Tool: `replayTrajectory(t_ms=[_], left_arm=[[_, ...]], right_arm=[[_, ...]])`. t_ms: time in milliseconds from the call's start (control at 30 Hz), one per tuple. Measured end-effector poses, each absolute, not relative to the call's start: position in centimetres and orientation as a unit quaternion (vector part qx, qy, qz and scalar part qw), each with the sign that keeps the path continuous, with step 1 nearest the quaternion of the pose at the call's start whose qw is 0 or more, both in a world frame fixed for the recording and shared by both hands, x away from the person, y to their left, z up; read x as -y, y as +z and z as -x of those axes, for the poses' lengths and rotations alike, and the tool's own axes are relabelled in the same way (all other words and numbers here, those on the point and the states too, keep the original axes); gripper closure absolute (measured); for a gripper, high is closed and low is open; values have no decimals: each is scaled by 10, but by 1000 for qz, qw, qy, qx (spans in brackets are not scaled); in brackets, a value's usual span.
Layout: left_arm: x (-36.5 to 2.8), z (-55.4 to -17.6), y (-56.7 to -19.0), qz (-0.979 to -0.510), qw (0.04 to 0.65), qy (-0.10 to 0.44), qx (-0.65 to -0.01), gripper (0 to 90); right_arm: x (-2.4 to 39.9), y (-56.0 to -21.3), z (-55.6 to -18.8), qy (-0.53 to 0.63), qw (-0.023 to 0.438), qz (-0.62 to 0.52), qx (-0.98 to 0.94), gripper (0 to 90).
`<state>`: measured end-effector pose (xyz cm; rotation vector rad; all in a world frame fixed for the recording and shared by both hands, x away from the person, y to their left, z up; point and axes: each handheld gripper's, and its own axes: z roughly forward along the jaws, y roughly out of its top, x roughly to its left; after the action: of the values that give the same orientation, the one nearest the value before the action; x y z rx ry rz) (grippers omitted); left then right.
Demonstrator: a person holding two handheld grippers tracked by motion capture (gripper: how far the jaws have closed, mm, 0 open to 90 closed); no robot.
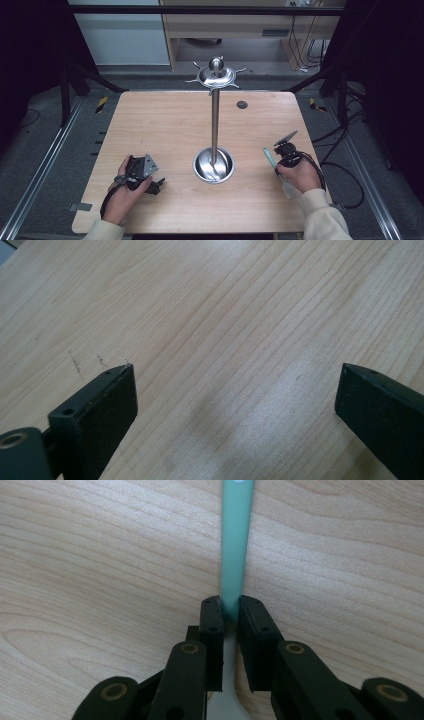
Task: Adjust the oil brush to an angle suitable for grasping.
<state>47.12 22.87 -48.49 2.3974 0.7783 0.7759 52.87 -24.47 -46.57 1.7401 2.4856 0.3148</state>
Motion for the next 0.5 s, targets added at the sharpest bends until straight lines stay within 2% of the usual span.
replayTrajectory(t_ms=[500], left_arm=[[-229, -471, -485, -881, 248, 285, -284, 31]], right_arm=[[245, -466, -530, 101, 45, -567, -816, 820]])
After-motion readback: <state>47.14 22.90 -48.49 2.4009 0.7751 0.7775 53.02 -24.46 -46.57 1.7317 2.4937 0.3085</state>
